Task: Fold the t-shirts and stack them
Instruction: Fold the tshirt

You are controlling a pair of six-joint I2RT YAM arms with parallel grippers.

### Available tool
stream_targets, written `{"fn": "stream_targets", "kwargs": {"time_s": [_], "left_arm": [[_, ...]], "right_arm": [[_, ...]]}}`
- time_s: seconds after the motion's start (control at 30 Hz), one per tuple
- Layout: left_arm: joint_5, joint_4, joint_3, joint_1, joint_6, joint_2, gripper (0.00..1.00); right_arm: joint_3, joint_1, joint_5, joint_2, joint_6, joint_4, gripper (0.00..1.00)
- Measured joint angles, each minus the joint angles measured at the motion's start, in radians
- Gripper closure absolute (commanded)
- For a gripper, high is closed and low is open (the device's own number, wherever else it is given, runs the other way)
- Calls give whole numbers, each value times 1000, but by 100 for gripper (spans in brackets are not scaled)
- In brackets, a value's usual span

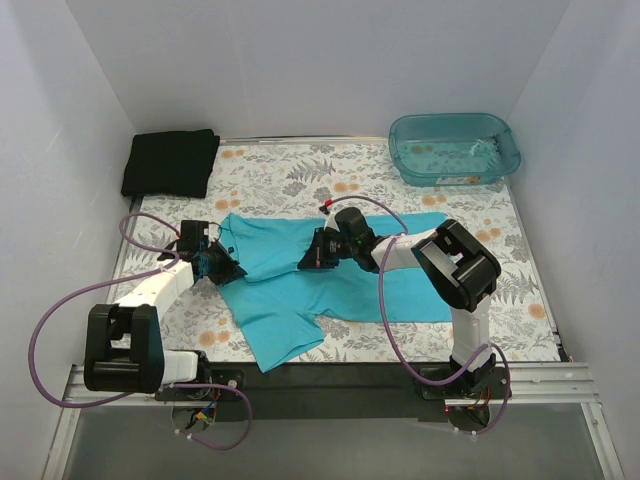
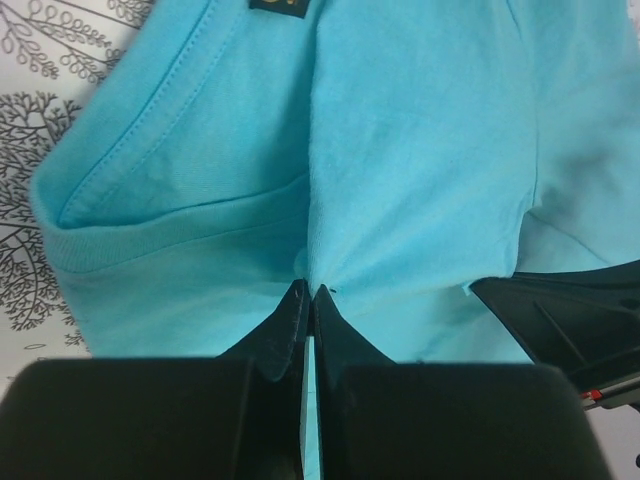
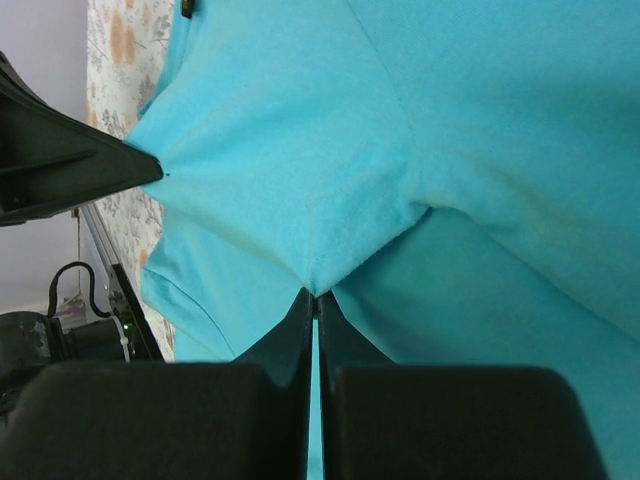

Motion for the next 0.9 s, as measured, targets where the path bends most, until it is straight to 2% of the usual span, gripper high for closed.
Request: {"fn": "stream_targets", "kwargs": {"time_s": [0.23,0.3,0.43,0.47,0.53,0.6,0.67,0.73,0.9], "left_arm": [[-26,-24,2,0,-8,19,100],[-27,-27,2,0,-11,26,97],[-28,-28,1,0,-22,29,80],[-30,-29,1,0,-24,29,76],[-41,-34,1,0,-30,27,67],[-61,-47,2,0,-32,19,52],[-82,-68,16,0,-35,3,47],[-100,-79,50,0,-35,-7,44],[-124,-47,191,0,-32,13,46]], "right_arm": [[15,-3,-3,0,-24,-86,99],[23,-3,-4,0,-29,-103,98],[43,-3,-8,0,-43,-139,85],[49,-3,-8,0,-50,-149,79],[62,-5,-3,-1,-68,-168,74],[66,-11,8,-13,-93,-194,68],[66,-29,27,-46,-127,-240,62],[66,-60,44,-92,-156,-274,60],[64,-221,71,-222,-220,-296,59]]}}
